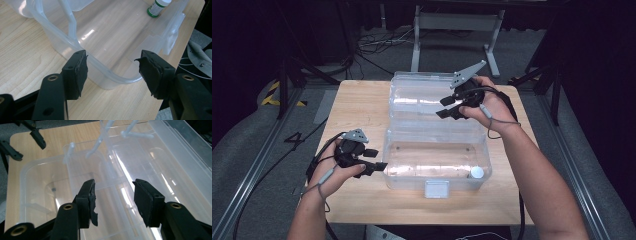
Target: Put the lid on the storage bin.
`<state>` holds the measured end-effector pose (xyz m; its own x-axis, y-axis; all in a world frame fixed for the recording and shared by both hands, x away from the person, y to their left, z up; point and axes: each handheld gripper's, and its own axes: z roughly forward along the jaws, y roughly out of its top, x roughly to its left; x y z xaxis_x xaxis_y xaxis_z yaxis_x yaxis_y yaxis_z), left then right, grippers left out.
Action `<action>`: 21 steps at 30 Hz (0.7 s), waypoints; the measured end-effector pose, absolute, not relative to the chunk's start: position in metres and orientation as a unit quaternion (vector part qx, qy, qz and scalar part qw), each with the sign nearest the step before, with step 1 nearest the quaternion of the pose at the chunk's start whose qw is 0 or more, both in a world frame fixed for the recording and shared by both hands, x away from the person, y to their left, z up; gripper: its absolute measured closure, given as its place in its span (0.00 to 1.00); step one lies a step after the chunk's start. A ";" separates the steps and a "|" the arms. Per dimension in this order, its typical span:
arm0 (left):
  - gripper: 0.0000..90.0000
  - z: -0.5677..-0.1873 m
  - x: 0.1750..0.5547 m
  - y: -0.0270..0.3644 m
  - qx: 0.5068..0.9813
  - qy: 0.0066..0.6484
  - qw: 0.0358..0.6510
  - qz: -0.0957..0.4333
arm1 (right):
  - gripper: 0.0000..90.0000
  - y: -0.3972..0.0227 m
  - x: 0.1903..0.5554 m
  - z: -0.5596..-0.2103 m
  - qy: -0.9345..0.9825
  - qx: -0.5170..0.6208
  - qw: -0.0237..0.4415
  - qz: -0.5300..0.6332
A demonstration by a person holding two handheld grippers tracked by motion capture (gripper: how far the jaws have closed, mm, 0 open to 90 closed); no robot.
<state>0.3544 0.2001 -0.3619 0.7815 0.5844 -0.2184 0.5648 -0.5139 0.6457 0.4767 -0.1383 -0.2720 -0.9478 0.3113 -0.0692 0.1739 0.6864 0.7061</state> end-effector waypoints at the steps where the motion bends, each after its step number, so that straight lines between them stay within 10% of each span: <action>1: 0.44 -0.362 0.354 0.200 0.870 0.330 0.366 0.013 | 0.58 -0.138 0.477 -0.272 0.914 0.133 0.092 0.373; 21: 0.44 -0.362 0.354 0.199 0.872 0.323 0.367 0.011 | 0.64 -0.141 0.513 -0.294 0.925 0.147 0.073 0.343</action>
<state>0.3544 0.1988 -0.3620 0.7907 0.5718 -0.2185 0.5559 -0.5213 0.6475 0.5126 -0.1405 -0.2945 -0.9458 0.3230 -0.0344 0.2224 0.7213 0.6560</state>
